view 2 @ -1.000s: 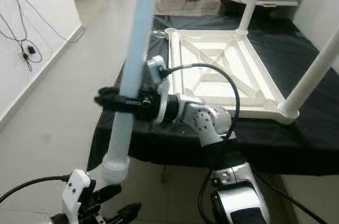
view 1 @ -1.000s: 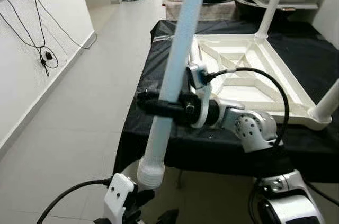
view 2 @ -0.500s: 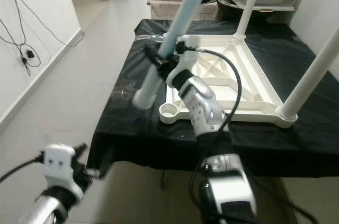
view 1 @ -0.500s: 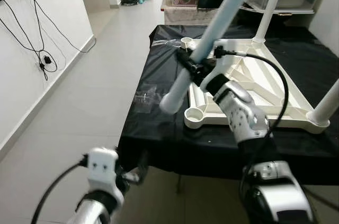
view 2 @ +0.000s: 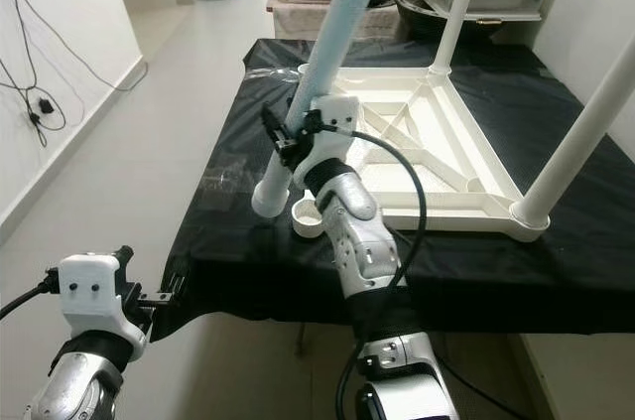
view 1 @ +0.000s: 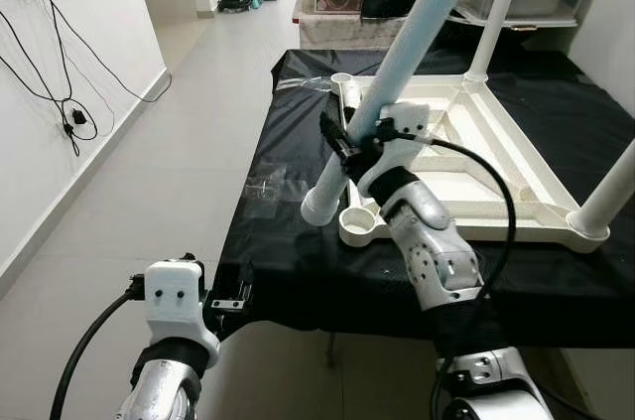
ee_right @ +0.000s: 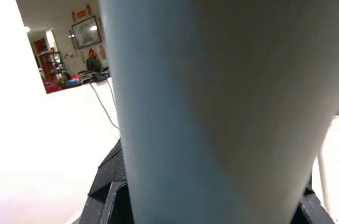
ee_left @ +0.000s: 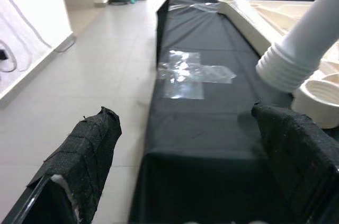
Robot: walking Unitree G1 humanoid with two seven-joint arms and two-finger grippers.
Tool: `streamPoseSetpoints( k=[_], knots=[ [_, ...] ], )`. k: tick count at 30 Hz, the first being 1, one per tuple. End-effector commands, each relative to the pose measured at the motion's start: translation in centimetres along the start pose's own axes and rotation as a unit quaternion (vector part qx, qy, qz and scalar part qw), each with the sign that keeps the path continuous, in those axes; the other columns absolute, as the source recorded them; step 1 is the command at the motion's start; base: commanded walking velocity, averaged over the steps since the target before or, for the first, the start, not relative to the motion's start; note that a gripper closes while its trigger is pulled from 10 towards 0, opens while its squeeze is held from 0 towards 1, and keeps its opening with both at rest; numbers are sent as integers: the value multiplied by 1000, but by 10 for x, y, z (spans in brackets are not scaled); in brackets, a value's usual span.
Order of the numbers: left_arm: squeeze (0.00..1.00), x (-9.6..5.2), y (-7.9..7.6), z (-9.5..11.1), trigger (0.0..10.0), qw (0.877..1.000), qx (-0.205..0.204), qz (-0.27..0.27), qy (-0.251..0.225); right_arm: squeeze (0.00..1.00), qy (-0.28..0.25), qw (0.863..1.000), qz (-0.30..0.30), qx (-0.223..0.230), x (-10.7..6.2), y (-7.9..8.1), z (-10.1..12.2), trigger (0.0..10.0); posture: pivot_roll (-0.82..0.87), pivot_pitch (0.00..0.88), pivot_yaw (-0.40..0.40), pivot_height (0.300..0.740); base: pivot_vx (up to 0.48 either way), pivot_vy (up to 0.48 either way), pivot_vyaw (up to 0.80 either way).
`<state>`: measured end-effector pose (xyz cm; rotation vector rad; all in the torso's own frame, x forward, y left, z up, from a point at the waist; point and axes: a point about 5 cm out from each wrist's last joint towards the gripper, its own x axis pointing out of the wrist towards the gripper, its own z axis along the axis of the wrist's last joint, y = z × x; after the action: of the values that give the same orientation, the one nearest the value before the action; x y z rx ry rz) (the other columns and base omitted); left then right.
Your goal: Building children table
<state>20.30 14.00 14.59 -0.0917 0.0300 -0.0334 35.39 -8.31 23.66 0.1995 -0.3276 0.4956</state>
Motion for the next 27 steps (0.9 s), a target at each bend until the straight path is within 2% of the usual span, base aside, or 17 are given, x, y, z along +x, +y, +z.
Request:
streamPoseSetpoints(
  k=[1,13,27],
  knots=[
    [0,1,1,-1,10000,1000,2,7,-4,0,-16,1000,1,-7,5,3,4,10000,104,30,-9,740,307,0,0],
    [0,4,1,-3,10000,1000,1,24,-6,0,-26,1000,-4,-17,7,11,7,10000,103,32,-14,740,322,0,0],
    [0,7,1,-5,10000,999,-5,33,-10,0,-31,999,-4,-21,11,10,7,10000,103,33,-13,740,0,0,0]
  ],
)
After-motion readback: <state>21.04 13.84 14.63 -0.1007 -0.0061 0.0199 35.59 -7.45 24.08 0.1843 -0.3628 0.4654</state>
